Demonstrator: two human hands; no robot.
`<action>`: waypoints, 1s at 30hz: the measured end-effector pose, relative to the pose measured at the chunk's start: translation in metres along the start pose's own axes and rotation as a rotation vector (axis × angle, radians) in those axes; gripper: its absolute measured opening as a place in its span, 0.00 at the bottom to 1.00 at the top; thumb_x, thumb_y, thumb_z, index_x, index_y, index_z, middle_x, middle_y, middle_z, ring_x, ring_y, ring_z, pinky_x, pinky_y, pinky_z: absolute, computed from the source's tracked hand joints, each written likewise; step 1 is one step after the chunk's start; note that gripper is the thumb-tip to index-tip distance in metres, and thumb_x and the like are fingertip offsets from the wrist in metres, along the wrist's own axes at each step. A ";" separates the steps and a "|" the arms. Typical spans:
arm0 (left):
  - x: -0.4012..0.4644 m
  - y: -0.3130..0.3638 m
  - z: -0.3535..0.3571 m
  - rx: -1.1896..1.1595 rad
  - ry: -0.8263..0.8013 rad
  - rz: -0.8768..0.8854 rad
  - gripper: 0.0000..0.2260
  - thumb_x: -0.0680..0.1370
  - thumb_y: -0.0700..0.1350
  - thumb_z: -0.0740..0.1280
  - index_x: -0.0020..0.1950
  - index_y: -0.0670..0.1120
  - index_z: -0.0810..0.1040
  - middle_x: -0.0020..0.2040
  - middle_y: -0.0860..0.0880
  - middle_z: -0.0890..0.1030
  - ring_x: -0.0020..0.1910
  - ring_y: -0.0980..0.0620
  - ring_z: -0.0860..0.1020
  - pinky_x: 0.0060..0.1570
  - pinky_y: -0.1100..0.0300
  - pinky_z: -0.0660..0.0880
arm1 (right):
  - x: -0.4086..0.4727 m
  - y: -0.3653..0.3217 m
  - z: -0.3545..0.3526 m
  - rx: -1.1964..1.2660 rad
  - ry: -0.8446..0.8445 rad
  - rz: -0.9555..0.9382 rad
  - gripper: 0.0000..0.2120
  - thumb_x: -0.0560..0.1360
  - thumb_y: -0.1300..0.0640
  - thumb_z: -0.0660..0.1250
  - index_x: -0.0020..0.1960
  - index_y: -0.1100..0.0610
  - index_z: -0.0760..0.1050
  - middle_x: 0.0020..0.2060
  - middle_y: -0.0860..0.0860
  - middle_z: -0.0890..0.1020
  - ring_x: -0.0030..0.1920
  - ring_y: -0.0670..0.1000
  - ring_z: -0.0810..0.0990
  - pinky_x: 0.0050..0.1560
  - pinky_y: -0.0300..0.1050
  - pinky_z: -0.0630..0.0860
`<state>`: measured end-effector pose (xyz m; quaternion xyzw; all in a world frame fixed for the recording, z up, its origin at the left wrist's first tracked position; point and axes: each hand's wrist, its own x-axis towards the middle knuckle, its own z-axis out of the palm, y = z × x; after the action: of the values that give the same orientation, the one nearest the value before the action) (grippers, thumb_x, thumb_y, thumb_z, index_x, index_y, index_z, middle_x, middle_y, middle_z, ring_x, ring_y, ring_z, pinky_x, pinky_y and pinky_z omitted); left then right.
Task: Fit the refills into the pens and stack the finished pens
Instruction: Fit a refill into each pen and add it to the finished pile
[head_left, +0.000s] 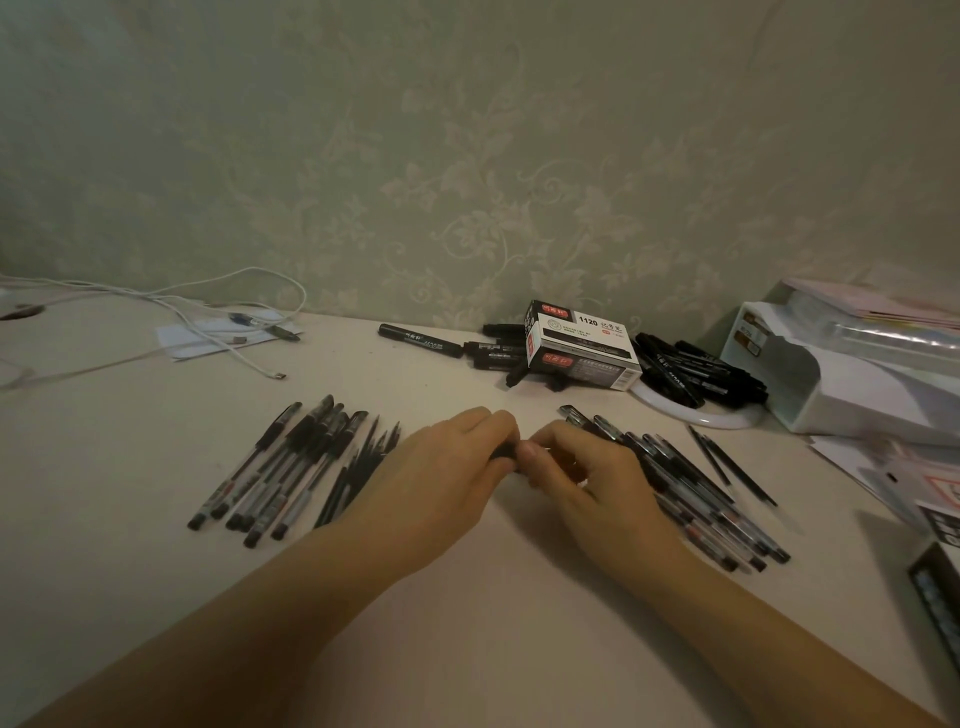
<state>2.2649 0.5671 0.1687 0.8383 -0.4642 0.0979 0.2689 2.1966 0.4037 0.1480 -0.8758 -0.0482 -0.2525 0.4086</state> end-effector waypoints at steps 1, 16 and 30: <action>0.000 0.000 0.000 -0.011 0.001 0.005 0.07 0.82 0.49 0.58 0.56 0.50 0.74 0.49 0.54 0.76 0.45 0.56 0.74 0.45 0.58 0.74 | 0.000 0.000 0.000 0.045 -0.005 0.018 0.16 0.76 0.41 0.60 0.44 0.51 0.80 0.34 0.46 0.80 0.37 0.45 0.77 0.38 0.38 0.73; -0.002 -0.007 -0.001 -0.012 -0.040 -0.020 0.10 0.82 0.54 0.54 0.48 0.55 0.74 0.32 0.58 0.72 0.34 0.61 0.71 0.35 0.60 0.66 | 0.000 0.004 -0.003 0.162 -0.105 -0.009 0.14 0.81 0.45 0.61 0.42 0.49 0.79 0.35 0.48 0.77 0.38 0.49 0.75 0.41 0.44 0.73; -0.001 -0.005 0.003 -0.047 0.002 -0.024 0.05 0.81 0.53 0.58 0.49 0.53 0.68 0.37 0.56 0.74 0.35 0.58 0.73 0.32 0.62 0.66 | 0.001 0.004 -0.003 0.196 -0.065 0.025 0.05 0.79 0.53 0.66 0.52 0.51 0.80 0.45 0.47 0.84 0.48 0.51 0.82 0.53 0.55 0.79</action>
<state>2.2677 0.5685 0.1642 0.8371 -0.4559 0.0847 0.2902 2.1973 0.3985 0.1471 -0.8400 -0.0748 -0.2129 0.4935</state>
